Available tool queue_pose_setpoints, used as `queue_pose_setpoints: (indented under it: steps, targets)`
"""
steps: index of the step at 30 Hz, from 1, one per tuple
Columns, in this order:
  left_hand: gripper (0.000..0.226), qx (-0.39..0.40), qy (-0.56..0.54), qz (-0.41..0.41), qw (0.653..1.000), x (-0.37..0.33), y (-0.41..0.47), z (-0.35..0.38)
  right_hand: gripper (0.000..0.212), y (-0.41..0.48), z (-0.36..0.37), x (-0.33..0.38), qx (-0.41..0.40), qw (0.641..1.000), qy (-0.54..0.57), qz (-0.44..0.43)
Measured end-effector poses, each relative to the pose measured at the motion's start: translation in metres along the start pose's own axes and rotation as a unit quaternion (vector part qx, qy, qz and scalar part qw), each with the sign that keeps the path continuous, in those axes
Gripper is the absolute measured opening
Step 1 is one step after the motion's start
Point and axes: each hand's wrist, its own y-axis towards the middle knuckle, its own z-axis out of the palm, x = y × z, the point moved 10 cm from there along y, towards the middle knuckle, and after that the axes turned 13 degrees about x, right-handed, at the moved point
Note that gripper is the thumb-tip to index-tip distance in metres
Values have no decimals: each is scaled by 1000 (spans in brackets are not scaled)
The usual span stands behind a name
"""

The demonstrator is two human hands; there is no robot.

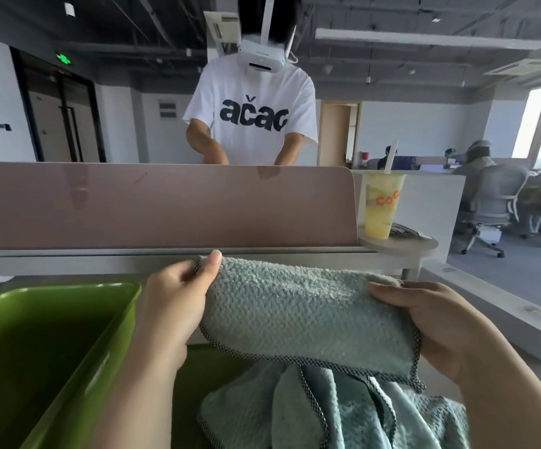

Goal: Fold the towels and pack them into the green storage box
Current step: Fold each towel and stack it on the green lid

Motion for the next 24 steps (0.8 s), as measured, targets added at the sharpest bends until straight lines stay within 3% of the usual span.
queue_pose_setpoints:
  steps: [4,8,12,19,24]
  targets:
    - [26,-23,-50,55,997,-14,-4,-5,39,-4,-4,11,-26,998,29,-51]
    - [22,-41,-84,91,991,-15,-3,-12,22,-4,-5,19,-22,995,12,-93]
    - [35,-49,-62,112,991,-20,-5,-17,23,-4,-9,27,-23,990,-2,-137]
    - [22,-6,-27,149,989,-34,-8,-11,27,-13,-19,44,-62,968,-110,-218]
    - [22,4,-22,164,986,-34,-6,-11,22,-13,-31,45,-103,960,-119,-232]
